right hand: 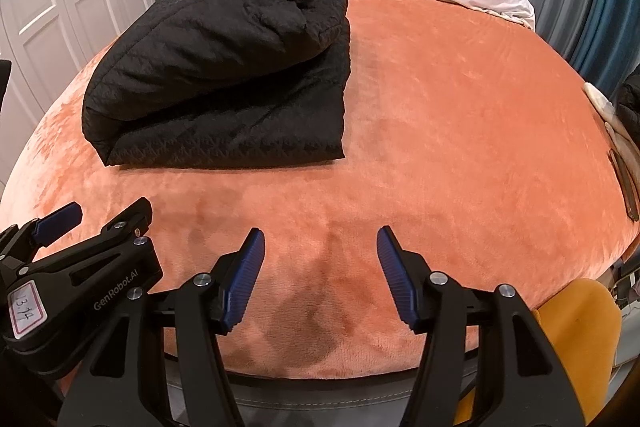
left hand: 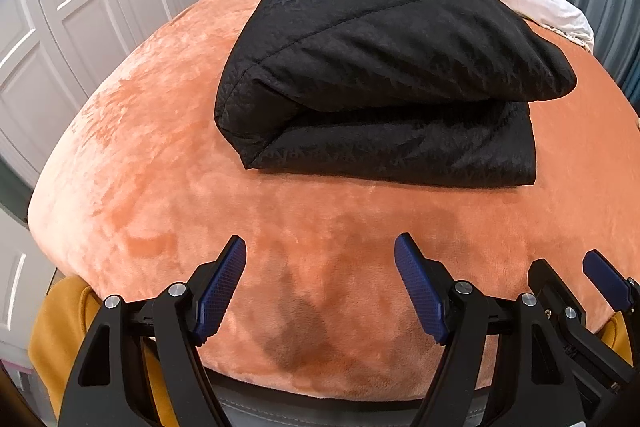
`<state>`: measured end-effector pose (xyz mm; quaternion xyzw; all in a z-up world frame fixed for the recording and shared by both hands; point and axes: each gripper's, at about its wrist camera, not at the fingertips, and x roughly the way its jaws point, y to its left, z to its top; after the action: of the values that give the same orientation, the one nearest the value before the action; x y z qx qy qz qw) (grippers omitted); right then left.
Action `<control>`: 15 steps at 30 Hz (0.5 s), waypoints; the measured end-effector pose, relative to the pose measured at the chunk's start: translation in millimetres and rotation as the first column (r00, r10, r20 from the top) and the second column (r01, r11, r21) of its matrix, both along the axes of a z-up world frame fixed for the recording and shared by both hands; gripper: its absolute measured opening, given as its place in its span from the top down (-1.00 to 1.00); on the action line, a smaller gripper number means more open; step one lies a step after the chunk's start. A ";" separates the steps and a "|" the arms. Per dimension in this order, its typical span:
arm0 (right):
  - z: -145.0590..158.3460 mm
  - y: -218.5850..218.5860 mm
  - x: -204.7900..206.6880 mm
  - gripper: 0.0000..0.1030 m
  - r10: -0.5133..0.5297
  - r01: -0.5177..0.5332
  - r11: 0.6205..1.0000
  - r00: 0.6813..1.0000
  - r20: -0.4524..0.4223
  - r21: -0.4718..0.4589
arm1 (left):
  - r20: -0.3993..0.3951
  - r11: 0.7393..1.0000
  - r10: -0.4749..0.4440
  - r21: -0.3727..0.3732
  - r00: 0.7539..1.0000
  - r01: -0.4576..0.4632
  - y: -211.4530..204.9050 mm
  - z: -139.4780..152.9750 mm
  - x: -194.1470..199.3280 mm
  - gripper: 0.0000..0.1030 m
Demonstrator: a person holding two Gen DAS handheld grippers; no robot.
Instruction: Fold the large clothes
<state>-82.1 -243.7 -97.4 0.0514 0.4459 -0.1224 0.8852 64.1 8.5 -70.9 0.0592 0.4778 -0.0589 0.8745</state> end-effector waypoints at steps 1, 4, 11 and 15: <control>-0.2 -0.1 0.0 -0.09 -0.001 0.001 1.000 1.000 0.000 0.001 | 0.002 1.000 0.000 0.002 1.000 0.000 -0.6 -0.1 -0.9 -0.44; -0.4 -0.3 0.2 -0.09 0.001 -0.001 1.000 1.000 -0.003 0.001 | -0.001 1.000 -0.001 0.005 1.000 0.001 -2.7 -0.5 -2.9 -0.44; -0.5 -0.9 0.5 -0.09 -0.003 0.003 1.000 1.000 -0.003 0.004 | 0.001 1.000 -0.004 0.008 1.000 0.004 -2.5 -0.9 -3.1 -0.43; -1.3 -1.5 -0.1 -0.09 -0.007 0.007 1.000 1.000 -0.004 0.006 | 0.002 1.000 -0.007 0.011 1.000 0.007 -3.4 -1.2 -4.5 -0.42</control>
<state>-82.2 -245.2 -98.7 0.0556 0.4480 -0.1243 0.8836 59.5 5.0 -72.1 0.0658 0.4768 -0.0592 0.8745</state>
